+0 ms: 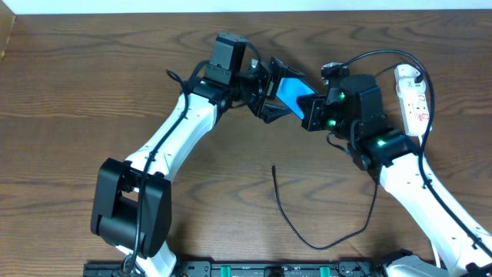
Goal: Plug charger to phone and switch on socket
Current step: 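Open the left gripper and let the right gripper hold the phone, then regrasp the phone's far end with the left gripper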
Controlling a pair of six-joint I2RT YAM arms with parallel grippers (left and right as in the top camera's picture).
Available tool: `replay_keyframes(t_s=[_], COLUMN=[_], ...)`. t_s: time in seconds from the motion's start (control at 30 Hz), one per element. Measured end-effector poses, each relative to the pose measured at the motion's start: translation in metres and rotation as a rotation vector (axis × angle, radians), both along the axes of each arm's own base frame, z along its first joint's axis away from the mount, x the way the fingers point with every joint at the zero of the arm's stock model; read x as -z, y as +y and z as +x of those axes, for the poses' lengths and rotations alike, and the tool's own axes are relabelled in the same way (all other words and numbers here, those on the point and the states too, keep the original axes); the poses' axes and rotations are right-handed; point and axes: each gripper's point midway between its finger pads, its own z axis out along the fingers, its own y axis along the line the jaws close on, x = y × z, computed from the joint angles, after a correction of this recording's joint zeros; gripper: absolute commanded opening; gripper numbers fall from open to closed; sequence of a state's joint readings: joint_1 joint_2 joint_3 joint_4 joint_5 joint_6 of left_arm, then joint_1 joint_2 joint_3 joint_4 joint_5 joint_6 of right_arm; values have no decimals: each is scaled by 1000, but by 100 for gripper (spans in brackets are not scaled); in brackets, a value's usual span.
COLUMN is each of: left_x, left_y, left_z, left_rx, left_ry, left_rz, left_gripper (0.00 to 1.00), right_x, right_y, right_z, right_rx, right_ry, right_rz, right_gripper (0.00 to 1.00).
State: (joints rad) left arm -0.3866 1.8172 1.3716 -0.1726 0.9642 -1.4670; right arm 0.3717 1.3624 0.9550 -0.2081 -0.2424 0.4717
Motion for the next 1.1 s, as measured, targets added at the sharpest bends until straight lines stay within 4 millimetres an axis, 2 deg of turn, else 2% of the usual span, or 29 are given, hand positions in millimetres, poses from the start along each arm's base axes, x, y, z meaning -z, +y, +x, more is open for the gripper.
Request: replay_keyframes(t_s=[0.23,0.33,0.43,0.6,0.87,1.1], left_x=[-34,-52,-64,-62,-49,-42], left_y=[5,5,7,11,27,37], left_z=[2,2,1,11,44,62], left_rx=[35,40,40,-14,-200,-334], left_ry=[-95,-153,-191,-207,-252,-263], left_rz=[-87,-112,-126,-96,20,96], left_gripper=[89,89,89,89,89,89], right_x=[3,1,-5,-25,-65,-71], right_y=[-45,-67,-76,-63,-40,-26], right_z=[20,28,33,37,39,33], right_rx=[175,307,400,441,421,446], right_ry=[55,117,176,279,426,569], right_rz=[64,177,327,595,944,1080], right_gripper=[1,1,1,1,1,1])
